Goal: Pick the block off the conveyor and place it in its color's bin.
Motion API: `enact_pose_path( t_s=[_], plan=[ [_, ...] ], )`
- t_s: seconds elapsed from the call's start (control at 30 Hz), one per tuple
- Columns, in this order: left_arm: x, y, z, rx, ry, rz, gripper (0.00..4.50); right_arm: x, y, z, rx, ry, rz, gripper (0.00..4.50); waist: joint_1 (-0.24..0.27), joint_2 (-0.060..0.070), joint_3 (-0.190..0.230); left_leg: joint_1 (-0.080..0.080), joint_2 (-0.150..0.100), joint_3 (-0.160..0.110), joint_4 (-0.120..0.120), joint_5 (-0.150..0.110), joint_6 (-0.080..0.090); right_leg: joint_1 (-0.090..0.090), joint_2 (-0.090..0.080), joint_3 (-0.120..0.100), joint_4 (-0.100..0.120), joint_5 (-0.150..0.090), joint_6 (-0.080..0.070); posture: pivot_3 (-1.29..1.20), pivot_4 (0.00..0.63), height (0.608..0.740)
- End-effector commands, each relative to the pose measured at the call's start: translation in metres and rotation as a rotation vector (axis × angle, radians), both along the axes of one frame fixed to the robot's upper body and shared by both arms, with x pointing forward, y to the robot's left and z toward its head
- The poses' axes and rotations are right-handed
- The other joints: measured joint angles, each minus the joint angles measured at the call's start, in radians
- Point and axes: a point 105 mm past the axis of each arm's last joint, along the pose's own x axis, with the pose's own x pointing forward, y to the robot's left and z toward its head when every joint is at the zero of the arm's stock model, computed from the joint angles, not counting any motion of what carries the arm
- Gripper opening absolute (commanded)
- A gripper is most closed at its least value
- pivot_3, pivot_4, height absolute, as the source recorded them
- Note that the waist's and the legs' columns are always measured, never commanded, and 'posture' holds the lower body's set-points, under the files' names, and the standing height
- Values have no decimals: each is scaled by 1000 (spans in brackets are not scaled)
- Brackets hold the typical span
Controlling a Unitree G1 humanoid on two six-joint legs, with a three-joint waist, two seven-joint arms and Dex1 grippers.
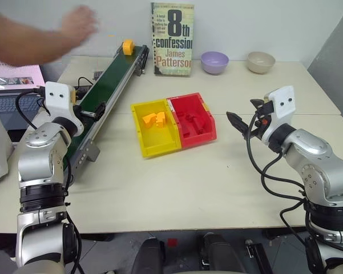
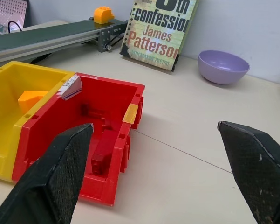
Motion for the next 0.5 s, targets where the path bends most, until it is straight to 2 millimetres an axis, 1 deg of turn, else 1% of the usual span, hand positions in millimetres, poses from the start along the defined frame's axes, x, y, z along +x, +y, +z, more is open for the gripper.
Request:
enact_pose_path(
  t_s=[0.03, 0.17, 0.27, 0.37, 0.43, 0.5],
  plan=[
    [-4, -2, 19, 15, -62, -12, 4457, -5, -2, 17, 7, -66, -1, 4500, 0, 0, 0, 0, 0, 0, 0, 0, 0, 0, 0, 0, 0, 0, 0, 0, 150, 740],
    [-6, 2, 20, 3, -70, 8, 4457, -4, -1, 19, 3, -69, 9, 4500, 0, 0, 0, 0, 0, 0, 0, 0, 0, 0, 0, 0, 0, 0, 0, 0, 150, 740],
    [-10, 10, 20, -59, -97, 35, 4457, -3, 9, 26, -21, -88, 84, 4500, -2, 0, 0, 0, 0, 0, 0, 0, 0, 0, 0, 0, 0, 0, 0, 0, 150, 740],
    [-13, 14, 22, -111, -126, 40, 4457, -3, 18, 32, -30, -103, 158, 4500, -3, 0, 0, 0, 0, 1, 0, 0, 0, 0, 0, 1, 0, 0, 0, 0, 150, 740],
    [-14, 17, 19, -112, -121, 46, 4457, -9, 39, 38, -27, -109, 304, 4500, -3, 0, 0, 0, 0, -1, 0, 0, 0, 0, 0, -1, 0, 0, 0, 0, 150, 740],
    [-15, 18, 17, -112, -117, 48, 4457, -16, 56, 44, -17, -115, 425, 4500, -3, 0, 0, 0, 0, -1, 0, 0, 0, 0, 0, -1, 0, 0, 0, 0, 150, 740]
  ],
)
